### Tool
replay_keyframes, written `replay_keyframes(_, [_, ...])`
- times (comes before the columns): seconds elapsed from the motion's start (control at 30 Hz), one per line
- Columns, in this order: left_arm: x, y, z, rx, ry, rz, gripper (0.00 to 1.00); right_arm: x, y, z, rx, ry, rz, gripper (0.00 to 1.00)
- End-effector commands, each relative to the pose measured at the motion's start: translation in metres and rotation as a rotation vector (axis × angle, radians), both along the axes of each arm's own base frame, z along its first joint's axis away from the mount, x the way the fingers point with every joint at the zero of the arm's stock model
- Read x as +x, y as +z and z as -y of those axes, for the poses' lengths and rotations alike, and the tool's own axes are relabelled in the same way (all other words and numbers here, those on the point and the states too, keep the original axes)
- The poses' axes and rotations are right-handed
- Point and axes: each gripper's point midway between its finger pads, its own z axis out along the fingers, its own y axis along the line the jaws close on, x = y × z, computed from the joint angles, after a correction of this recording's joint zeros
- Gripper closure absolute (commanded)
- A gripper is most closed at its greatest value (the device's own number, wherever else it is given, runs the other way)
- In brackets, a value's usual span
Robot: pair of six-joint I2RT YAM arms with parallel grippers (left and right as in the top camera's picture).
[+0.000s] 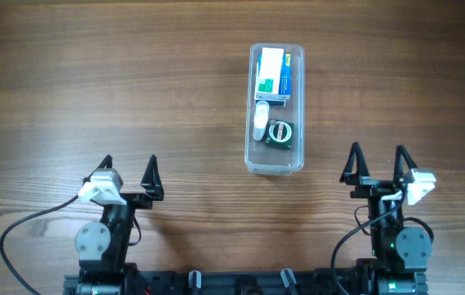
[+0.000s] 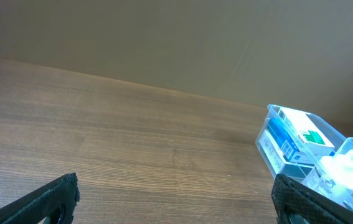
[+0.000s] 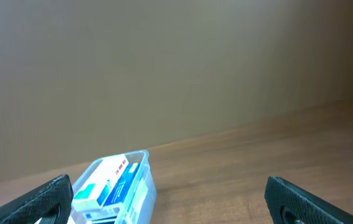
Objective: Pack container
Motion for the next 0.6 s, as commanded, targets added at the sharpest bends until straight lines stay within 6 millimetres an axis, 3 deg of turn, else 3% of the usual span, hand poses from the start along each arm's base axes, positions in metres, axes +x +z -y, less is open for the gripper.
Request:
replay_keyframes(0.0, [0.0, -0.001, 0.001, 0.011, -0.009, 0.004, 0.0, -0.001, -0.005, -0.009, -0.109, 0.042, -0.015, 0.0])
replay_keyframes(0.13, [0.0, -0.001, 0.001, 0.011, -0.009, 0.004, 0.0, 0.001, -0.031, -0.009, -0.104, 0.046, -0.122, 0.0])
replay_keyframes(0.57, [0.0, -0.001, 0.001, 0.011, -0.009, 0.004, 0.0, 0.001, -0.031, -0.008, -0.102, 0.045, -0.12, 0.0])
